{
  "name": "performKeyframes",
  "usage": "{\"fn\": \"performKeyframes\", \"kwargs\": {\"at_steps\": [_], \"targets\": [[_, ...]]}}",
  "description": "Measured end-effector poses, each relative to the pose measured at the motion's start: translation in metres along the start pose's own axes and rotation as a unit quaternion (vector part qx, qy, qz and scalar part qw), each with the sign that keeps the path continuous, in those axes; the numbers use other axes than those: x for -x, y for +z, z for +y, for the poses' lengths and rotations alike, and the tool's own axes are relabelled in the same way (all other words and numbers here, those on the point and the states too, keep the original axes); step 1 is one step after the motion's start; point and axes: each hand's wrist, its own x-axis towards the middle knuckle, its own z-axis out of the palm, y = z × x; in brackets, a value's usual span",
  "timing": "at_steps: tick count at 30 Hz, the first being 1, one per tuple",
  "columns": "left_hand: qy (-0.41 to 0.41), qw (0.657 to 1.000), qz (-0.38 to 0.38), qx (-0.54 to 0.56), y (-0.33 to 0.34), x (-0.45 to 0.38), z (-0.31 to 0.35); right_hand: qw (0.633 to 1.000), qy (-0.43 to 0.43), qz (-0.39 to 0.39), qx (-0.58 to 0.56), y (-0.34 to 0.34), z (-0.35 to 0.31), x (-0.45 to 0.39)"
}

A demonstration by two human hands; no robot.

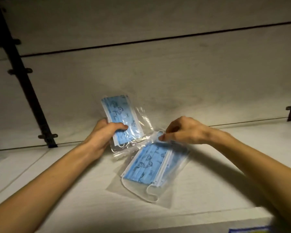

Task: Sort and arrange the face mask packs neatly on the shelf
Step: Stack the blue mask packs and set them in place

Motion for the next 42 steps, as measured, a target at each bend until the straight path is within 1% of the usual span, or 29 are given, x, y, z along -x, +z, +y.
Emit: {"fn": "performKeyframes", "kwargs": {"at_steps": [2,4,7,10,12,15,17,20,22,23,26,28,31,34,35,36,37,40,41,42], "targets": [[0.005,1.000,-0.015,-0.012,-0.002,0.001,0.001,0.998,0.012,-0.062,0.028,0.006,-0.008,0.003],[0.009,1.000,0.001,-0.008,-0.005,0.000,0.002,0.996,0.007,-0.079,0.034,0.008,-0.011,0.005],[0.028,0.998,0.049,-0.007,-0.007,-0.001,0.004,0.996,0.002,-0.082,-0.030,0.002,-0.008,0.006],[0.035,0.994,0.100,-0.004,-0.010,-0.005,0.003,0.990,0.017,-0.041,-0.135,-0.007,0.003,0.006],[0.034,0.994,0.103,0.015,-0.011,-0.006,0.002,0.973,0.039,-0.011,-0.225,-0.013,0.008,0.005],[0.031,0.992,0.115,0.051,-0.012,-0.006,0.000,0.933,0.089,0.010,-0.350,-0.019,0.011,0.004],[0.016,0.988,0.133,0.081,-0.013,-0.005,0.000,0.910,0.115,0.023,-0.398,-0.022,0.012,0.005],[0.001,0.986,0.140,0.095,-0.010,-0.002,0.000,0.876,0.131,0.052,-0.461,-0.023,0.010,0.005],[-0.011,0.983,0.130,0.132,-0.005,0.001,0.001,0.839,0.124,0.092,-0.521,-0.019,0.012,0.004],[-0.024,0.980,0.114,0.161,-0.002,0.003,0.001,0.819,0.107,0.101,-0.555,-0.016,0.013,0.002],[-0.081,0.966,0.045,0.243,0.006,0.011,0.004,0.765,0.045,0.085,-0.637,-0.010,0.014,-0.001],[-0.097,0.954,0.024,0.283,0.009,0.016,0.004,0.733,0.039,0.070,-0.675,-0.004,0.014,-0.003],[-0.082,0.938,-0.011,0.337,0.014,0.021,0.006,0.706,0.038,0.061,-0.705,0.004,0.010,-0.005],[-0.062,0.936,-0.062,0.342,0.022,0.028,0.006,0.692,0.023,0.039,-0.720,0.011,0.004,-0.006],[-0.057,0.938,-0.072,0.333,0.024,0.028,0.004,0.695,0.020,0.032,-0.718,0.013,0.002,-0.007],[-0.055,0.942,-0.073,0.322,0.028,0.028,0.001,0.710,0.014,0.031,-0.703,0.015,0.002,-0.007],[-0.056,0.946,-0.066,0.312,0.030,0.026,-0.002,0.739,0.003,0.027,-0.673,0.016,0.001,-0.007],[-0.062,0.956,-0.023,0.285,0.030,0.023,-0.007,0.843,-0.019,0.010,-0.537,0.017,-0.001,-0.003],[-0.064,0.955,-0.011,0.288,0.028,0.022,-0.006,0.868,-0.010,0.016,-0.496,0.015,-0.002,-0.002],[-0.065,0.954,-0.005,0.292,0.024,0.022,-0.004,0.884,0.009,0.027,-0.467,0.013,-0.003,-0.002]]}}
